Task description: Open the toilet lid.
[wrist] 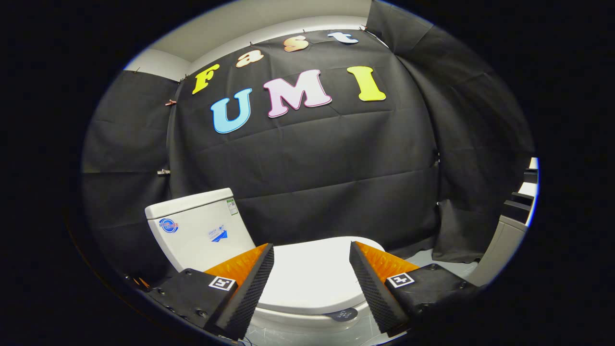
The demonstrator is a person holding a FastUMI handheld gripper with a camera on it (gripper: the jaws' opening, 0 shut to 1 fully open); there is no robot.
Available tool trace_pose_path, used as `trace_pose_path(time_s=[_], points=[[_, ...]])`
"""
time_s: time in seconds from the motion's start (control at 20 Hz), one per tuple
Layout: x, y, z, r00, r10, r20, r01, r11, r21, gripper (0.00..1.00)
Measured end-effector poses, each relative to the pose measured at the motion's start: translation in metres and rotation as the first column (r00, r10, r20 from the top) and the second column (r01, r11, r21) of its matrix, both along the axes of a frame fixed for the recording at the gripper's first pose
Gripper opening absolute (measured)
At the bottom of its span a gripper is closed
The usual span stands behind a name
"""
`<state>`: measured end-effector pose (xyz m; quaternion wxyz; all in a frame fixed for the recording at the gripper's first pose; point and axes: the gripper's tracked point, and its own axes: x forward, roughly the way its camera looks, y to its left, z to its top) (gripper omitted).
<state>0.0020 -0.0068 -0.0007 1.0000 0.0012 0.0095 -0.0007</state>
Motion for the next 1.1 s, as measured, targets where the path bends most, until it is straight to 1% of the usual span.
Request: trace_pose_path(time_s=[0.4, 0.65, 0.8, 1.1], points=[[0.0, -0.006, -0.013, 0.999, 0.012, -0.047, -0.013, 1.0, -0.017, 0.98], [0.0, -0.018, -0.025, 0.996, 0.003, -0.088, -0.004, 1.0, -0.011, 0.99], [0.001, -0.03, -0.04, 0.991, -0.016, -0.13, 0.015, 1.0, -0.009, 0.98], [-0.001, -0.058, -0.074, 0.972, -0.06, -0.226, 0.071, 0.996, 0.045, 0.99]])
